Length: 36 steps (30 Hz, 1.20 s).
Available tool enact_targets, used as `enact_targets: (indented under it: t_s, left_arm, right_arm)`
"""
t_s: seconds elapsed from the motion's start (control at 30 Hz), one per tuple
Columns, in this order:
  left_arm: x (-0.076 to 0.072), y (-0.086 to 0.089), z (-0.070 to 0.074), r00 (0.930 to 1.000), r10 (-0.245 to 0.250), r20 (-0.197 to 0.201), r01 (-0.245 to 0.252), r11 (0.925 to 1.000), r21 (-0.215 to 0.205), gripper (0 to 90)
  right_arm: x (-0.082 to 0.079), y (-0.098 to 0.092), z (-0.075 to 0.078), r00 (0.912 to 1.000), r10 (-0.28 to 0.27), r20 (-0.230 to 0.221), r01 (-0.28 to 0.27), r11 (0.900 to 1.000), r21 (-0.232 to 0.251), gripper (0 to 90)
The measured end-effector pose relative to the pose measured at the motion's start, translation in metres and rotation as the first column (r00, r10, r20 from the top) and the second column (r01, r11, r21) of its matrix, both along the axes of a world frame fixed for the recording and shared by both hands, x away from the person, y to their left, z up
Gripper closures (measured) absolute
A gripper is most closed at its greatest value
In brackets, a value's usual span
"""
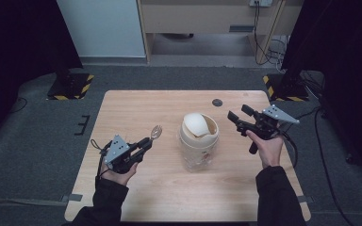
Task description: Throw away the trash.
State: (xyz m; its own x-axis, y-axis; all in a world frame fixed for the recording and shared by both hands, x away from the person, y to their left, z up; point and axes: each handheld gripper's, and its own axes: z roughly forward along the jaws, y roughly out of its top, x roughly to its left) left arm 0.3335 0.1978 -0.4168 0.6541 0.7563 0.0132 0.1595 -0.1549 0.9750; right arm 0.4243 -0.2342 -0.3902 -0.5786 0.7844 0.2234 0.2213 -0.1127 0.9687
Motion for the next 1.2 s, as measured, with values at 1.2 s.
enact_targets:
  t_s: [1.2]
  left_arm:
    - [0.003,-0.114,0.034,0.9791,-0.169,0.112,0.177,0.9823,-0.062,79.6]
  right_arm:
    - [-0.061,0.011,0.048,0.9747,0.212,0.071,-0.220,0.965,0.144,40.7]
